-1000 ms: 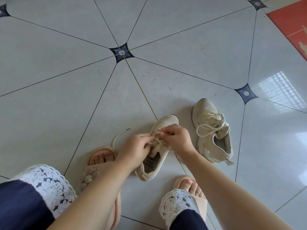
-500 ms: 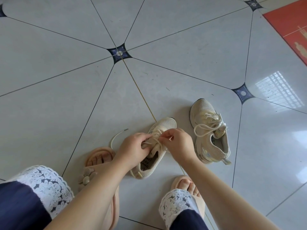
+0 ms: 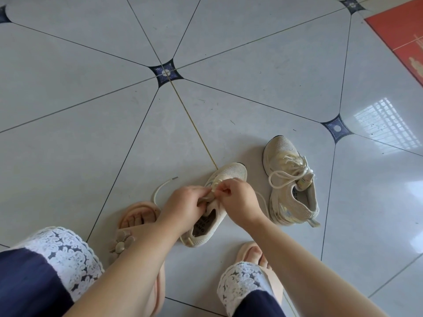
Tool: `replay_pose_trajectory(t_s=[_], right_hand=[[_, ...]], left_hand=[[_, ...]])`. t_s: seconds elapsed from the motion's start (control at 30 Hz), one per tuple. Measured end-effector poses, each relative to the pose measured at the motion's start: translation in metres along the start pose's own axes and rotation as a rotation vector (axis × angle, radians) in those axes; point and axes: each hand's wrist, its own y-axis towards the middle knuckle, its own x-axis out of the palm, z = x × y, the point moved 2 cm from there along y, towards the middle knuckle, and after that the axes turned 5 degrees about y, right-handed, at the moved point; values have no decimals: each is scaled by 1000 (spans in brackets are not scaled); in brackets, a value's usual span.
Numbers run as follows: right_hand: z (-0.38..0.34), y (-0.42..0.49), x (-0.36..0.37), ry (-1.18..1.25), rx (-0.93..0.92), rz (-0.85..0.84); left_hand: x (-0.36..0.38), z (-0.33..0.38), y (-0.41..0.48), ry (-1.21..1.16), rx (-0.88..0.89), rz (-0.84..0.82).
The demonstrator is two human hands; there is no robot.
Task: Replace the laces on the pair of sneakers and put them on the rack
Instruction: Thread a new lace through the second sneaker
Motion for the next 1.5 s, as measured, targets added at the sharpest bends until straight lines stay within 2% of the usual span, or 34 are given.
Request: replay_pose_trajectory(t_s=[0.13,0.3,0.4,0.53,0.83,0.97,1.03,1.23,1.37,1.5], right_hand=[[11,-3,-11,108,37,-27],[21,-10,-20,-90,-49,29],[21,-11,-16,-131,-11,72],[16,-6,-14,-273,-28,-24],[8,-5,-22,-254,-58,-230],[1,-3,-30,-151,-83,-223],[1,-1,-32,-174,-109,-206],[20,-10,-27,28,-43,13],[22,-9,-18,69,-15,45],[23,-5,-16,213,64,27]], left_hand=[[2,-2,-1,-21,-27,7],[1,1,2,29,-23,-24],[0,4,3,37,-18,-31],[1,2,2,61,-32,-32],[4,-5,-5,-6,-83,32],[2,-4,-7,-101,-132,106],[1,-3,-6,-122,-142,141],[4,-2,-4,-137,-231,181],[3,-3,-5,-144,-245,195],[3,-3,-6,-143,-230,202]])
